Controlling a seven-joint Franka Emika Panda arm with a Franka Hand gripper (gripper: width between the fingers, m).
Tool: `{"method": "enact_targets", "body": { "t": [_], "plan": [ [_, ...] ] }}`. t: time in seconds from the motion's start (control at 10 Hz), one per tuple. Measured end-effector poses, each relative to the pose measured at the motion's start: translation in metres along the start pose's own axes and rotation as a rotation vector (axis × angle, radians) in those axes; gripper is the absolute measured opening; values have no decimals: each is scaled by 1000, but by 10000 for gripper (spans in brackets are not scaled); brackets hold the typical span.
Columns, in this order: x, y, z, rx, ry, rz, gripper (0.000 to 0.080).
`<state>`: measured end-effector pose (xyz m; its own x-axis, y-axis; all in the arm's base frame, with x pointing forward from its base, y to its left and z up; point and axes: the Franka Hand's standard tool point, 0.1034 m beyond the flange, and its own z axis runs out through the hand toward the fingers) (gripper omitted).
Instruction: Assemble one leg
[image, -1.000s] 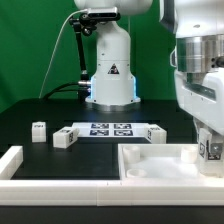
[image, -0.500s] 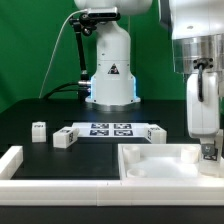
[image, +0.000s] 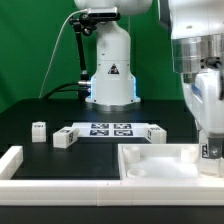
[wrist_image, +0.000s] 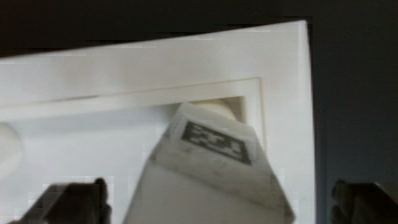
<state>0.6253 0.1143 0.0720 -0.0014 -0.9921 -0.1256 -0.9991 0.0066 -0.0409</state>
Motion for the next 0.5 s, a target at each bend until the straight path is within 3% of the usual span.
{"method": "enact_targets", "body": {
  "t": [0.5],
  "plan": [
    [-5, 4, -1, -43, 25, -523, 649]
  ]
}}
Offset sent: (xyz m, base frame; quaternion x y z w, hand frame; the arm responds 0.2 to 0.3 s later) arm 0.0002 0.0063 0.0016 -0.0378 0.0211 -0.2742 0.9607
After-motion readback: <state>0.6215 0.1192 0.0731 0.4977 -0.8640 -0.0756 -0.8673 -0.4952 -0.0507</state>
